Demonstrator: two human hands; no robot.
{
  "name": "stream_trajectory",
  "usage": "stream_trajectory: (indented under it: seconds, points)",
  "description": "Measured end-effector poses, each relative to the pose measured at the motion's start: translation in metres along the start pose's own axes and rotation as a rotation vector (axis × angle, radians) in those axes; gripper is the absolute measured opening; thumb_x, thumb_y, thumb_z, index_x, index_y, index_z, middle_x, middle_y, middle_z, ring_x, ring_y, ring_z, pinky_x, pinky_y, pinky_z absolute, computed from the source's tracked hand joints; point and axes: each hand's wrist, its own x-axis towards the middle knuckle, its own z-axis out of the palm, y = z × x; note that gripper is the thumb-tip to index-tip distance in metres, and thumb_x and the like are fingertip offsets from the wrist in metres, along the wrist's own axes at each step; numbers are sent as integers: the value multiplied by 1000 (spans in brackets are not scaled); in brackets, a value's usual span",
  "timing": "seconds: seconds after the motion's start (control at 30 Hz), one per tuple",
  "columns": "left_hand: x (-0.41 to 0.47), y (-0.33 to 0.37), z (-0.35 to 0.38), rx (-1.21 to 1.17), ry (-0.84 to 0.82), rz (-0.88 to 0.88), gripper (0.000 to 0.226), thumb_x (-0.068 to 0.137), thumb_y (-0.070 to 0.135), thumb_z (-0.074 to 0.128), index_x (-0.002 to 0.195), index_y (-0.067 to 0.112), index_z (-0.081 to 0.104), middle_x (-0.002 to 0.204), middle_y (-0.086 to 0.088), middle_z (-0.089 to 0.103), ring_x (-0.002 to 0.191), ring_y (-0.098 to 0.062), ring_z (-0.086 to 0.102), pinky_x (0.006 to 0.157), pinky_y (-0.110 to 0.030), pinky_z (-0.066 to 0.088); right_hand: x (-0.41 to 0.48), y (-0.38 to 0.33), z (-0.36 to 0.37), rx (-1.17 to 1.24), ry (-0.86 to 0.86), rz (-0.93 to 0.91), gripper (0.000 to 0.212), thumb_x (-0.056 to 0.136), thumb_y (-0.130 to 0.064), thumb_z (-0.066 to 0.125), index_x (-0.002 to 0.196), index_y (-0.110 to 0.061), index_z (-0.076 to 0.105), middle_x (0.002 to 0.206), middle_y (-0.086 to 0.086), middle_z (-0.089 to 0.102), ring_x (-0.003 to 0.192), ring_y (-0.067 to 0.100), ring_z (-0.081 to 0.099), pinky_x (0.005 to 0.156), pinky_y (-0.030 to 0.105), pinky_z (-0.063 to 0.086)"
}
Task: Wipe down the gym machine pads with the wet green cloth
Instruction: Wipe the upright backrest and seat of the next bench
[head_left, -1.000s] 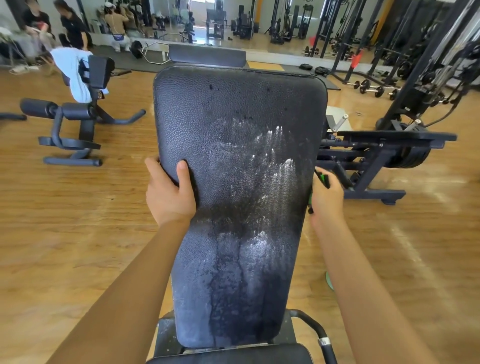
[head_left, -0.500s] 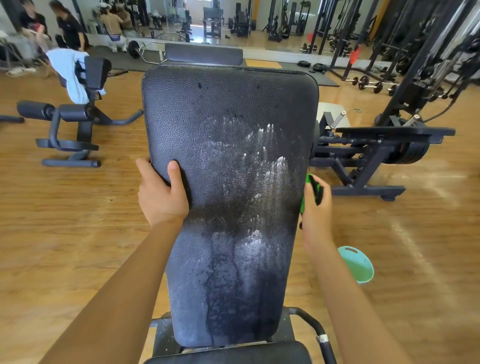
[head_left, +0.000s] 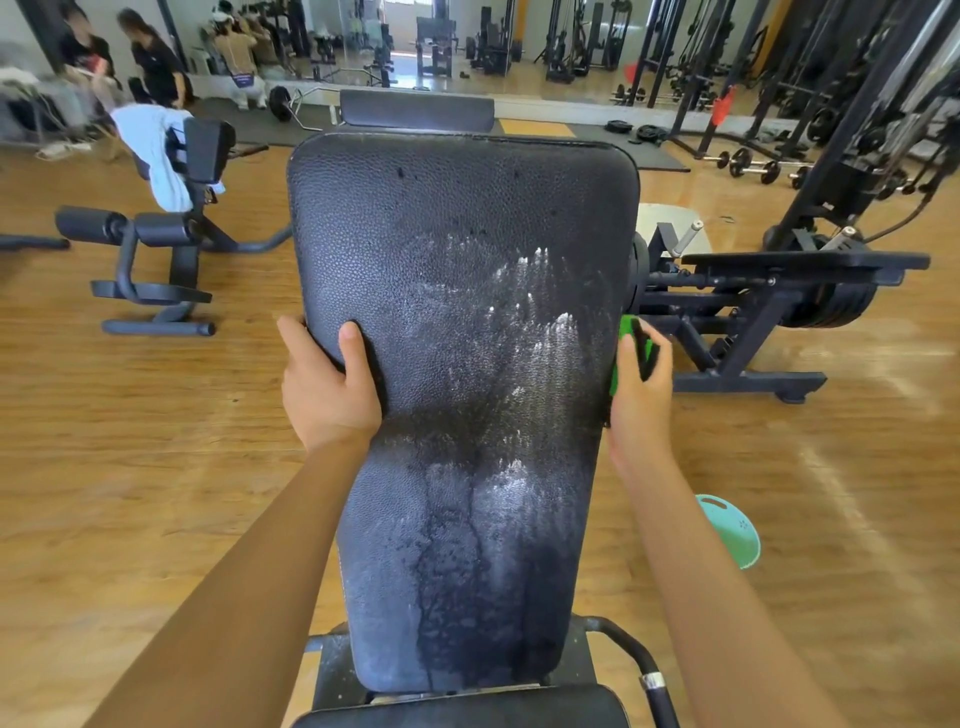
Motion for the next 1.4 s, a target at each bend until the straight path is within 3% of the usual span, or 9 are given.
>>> stream_trajectory:
  seconds: [0.13,0.23,0.37,0.53,0.67,0.8,0.97,1.17,1.4]
  points:
    - [1,-1,1,35,5,-10,48,93,42,36,110,-3,41,85,-26,61,77,-47,53,59,-33,11,-28,51,-23,-77,-34,150,17,99,-33,53,115,-37,56,125,1,60,120,28,54,106,49,41]
    - [0,-1,0,30,8,-10,47,93,41,36,110,-2,41,83,-21,60,77,-46,53,59,-33,13,-62,88,-45,-144,-23,291,13,99,-36,51,110,-41,56,124,7,60,104,21,56,85,35,49]
    - [0,-2,1,27,12,-10,46,93,41,36,110,-2,41,84,-21,61,77,-45,54,58,-34,15,-78,90,-52,-93,-2,363,13,101,-26,50,105,-37,56,120,6,59,90,12,52,66,24,41]
    - [1,-3,1,0,2,7,46,93,42,36,110,-1,41,88,-19,62,78,-43,55,58,-34,20,-36,46,-30,63,-34,244,19,99,-19,53,106,-33,63,125,6,61,118,29,58,101,49,47]
    - [0,-3,1,3,-6,14,56,89,51,30,107,-1,40,78,-10,53,73,-41,53,57,-34,18,-25,37,-23,74,-24,186,20,97,-22,55,114,-32,61,128,6,60,119,23,56,105,50,44]
    - [0,-3,2,17,7,8,53,91,48,32,110,-1,41,80,-12,57,75,-42,54,58,-34,17,-47,62,-38,35,-65,257,20,100,-25,52,119,-32,56,124,9,60,97,22,56,75,35,47]
    - [-1,-2,1,21,14,3,48,93,43,35,112,-1,41,89,-21,62,79,-45,54,59,-33,16,-85,103,-63,-70,-52,455,23,101,-23,49,124,-21,53,97,5,55,63,7,45,39,14,36]
    - [0,-3,1,21,17,7,57,89,51,30,108,-1,41,80,-15,56,76,-44,53,59,-33,14,-105,122,-79,-155,-66,507,22,102,-21,49,123,-24,55,98,7,56,64,8,45,43,11,36]
    - [0,0,1,25,9,-9,50,91,45,33,109,-1,41,81,-10,54,77,-44,53,59,-32,14,-50,54,-41,172,-103,398,22,100,-12,50,116,-23,60,113,4,66,97,19,64,75,30,54]
